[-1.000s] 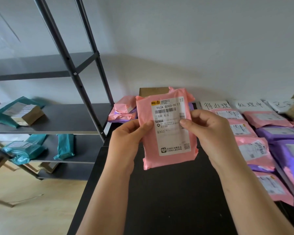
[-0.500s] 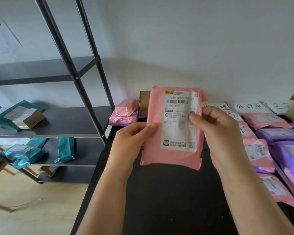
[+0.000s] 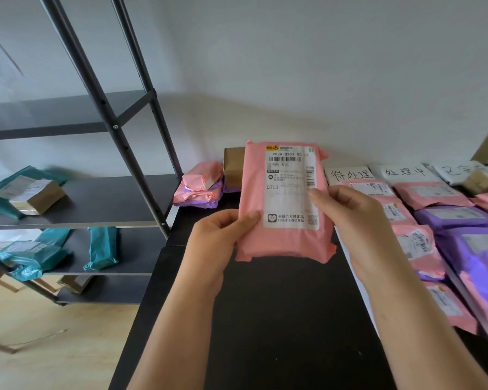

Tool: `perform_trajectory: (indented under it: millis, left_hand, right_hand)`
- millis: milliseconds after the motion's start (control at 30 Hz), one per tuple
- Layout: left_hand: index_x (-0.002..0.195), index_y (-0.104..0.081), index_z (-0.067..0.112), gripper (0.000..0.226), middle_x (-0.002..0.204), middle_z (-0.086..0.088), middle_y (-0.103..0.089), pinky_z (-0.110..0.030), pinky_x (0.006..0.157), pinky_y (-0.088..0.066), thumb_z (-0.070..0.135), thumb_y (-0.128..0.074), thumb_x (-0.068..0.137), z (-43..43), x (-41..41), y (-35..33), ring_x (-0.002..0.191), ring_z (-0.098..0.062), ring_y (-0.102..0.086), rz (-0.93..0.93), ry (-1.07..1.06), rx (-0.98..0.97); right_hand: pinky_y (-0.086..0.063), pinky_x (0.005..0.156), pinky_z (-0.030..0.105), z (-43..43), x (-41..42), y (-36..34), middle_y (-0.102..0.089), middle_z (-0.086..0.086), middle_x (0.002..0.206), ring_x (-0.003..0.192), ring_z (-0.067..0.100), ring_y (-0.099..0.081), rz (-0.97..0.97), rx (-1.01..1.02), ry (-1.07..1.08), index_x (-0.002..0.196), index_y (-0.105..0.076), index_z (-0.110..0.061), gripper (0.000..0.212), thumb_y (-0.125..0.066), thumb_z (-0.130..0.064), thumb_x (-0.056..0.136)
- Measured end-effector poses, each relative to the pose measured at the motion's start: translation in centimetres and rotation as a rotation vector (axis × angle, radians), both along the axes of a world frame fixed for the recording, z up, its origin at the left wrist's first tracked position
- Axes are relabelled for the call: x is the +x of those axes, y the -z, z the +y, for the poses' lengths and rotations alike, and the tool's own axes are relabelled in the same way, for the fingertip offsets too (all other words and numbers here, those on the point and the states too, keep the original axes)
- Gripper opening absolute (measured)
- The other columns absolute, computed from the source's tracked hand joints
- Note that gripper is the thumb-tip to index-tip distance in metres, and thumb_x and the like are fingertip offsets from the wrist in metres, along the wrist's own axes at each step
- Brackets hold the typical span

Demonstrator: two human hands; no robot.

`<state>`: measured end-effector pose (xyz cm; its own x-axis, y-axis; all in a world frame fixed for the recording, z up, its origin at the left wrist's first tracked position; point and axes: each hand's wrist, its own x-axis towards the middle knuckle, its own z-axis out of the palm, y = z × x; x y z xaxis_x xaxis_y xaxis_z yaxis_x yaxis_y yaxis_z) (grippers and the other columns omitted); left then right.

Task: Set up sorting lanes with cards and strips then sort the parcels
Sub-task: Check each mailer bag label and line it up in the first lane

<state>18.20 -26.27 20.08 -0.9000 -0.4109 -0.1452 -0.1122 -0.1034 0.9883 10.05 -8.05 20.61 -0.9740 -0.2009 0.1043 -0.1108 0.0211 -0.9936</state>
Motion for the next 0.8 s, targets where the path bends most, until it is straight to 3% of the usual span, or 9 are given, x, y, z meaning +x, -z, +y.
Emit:
perform_trajectory:
  millis: [100,233,300,400,467,533,633,700,800]
  left_hand:
    - [0.088,-0.078,0.012,0.042,0.098,-0.008,-0.077,-0.039,0.077,-0.054,0.045,-0.080,0.061,0.2,-0.2,0.2,0.087,-0.023,-0.069,-0.018,-0.044,0.092]
    - [0.080,-0.078,0.013,0.027,0.099,-0.010,-0.077,-0.027,0.064,-0.055,0.037,-0.078,0.067,0.4,-0.3,0.2,0.080,-0.018,-0.070,-0.045,-0.040,0.212]
    - [0.076,-0.079,0.012,0.018,0.101,-0.013,-0.076,-0.031,0.074,-0.055,0.030,-0.077,0.075,0.6,-0.5,0.3,0.085,-0.020,-0.068,-0.077,-0.022,0.272]
    - [0.090,-0.079,0.008,0.027,0.103,-0.012,-0.076,-0.033,0.075,-0.059,0.026,-0.078,0.069,0.9,-0.6,-0.1,0.089,-0.020,-0.070,-0.096,-0.023,0.399]
    - [0.106,-0.072,0.006,0.047,0.102,-0.010,-0.076,-0.028,0.063,-0.058,0.024,-0.079,0.063,1.0,-0.6,-0.3,0.084,-0.017,-0.073,-0.087,-0.039,0.476]
    - [0.109,-0.070,0.006,0.050,0.099,-0.011,-0.077,-0.027,0.061,-0.057,0.021,-0.079,0.061,1.1,-0.5,-0.5,0.080,-0.017,-0.074,-0.088,-0.059,0.513]
    - [0.091,-0.075,0.004,0.035,0.094,-0.013,-0.077,-0.028,0.061,-0.061,0.018,-0.078,0.059,1.4,-0.6,-0.6,0.074,-0.018,-0.074,-0.095,-0.076,0.533]
    - [0.074,-0.079,0.006,0.016,0.089,-0.013,-0.077,-0.027,0.062,-0.060,0.016,-0.078,0.061,1.5,-0.8,-0.5,0.070,-0.018,-0.073,-0.108,-0.077,0.530]
    - [0.088,-0.075,0.004,0.015,0.091,-0.014,-0.077,-0.028,0.058,-0.060,0.012,-0.077,0.075,1.5,-1.0,-0.4,0.071,-0.019,-0.073,-0.114,-0.095,0.520]
  right_hand:
    - [-0.050,0.055,0.018,0.1,0.2,0.2,-0.075,-0.009,0.080,0.074,0.006,-0.071,0.023,0.090,-0.022,0.083,-0.072,-0.019,0.016,-0.069,-0.032,0.092]
    - [-0.057,0.063,0.024,0.2,0.2,0.3,-0.073,-0.014,0.078,0.076,0.007,-0.071,0.028,0.146,-0.027,0.086,-0.073,-0.026,0.010,-0.069,-0.033,0.091]
    - [-0.057,0.063,0.028,0.4,0.2,0.3,-0.073,-0.013,0.076,0.074,0.010,-0.071,0.014,0.135,-0.016,0.083,-0.074,-0.026,0.010,-0.070,-0.031,0.091]
    - [-0.050,0.052,0.018,0.5,-0.1,0.3,-0.075,-0.009,0.077,0.072,0.009,-0.072,-0.046,0.016,-0.005,0.076,-0.075,-0.023,0.014,-0.072,-0.025,0.089]
    - [-0.050,0.056,0.020,0.5,-0.3,0.3,-0.076,-0.003,0.079,0.074,0.010,-0.073,-0.122,-0.087,-0.023,0.071,-0.077,-0.021,0.017,-0.073,-0.020,0.088]
    - [-0.052,0.067,0.026,0.5,-0.6,0.4,-0.076,0.001,0.082,0.079,0.013,-0.073,-0.182,-0.159,-0.047,0.070,-0.078,-0.020,0.019,-0.072,-0.017,0.087]
    - [-0.054,0.084,0.036,0.5,-0.9,0.7,-0.076,0.000,0.082,0.089,0.017,-0.073,-0.255,-0.268,-0.079,0.065,-0.079,-0.023,0.025,-0.071,-0.013,0.087]
    - [-0.053,0.089,0.037,0.5,-1.1,0.9,-0.076,0.001,0.081,0.094,0.020,-0.073,-0.299,-0.323,-0.086,0.064,-0.080,-0.023,0.029,-0.069,-0.011,0.088]
    - [-0.054,0.088,0.038,0.7,-1.3,1.0,-0.078,0.005,0.091,0.098,0.022,-0.073,-0.363,-0.355,-0.115,0.070,-0.081,-0.021,0.022,-0.070,-0.012,0.087]
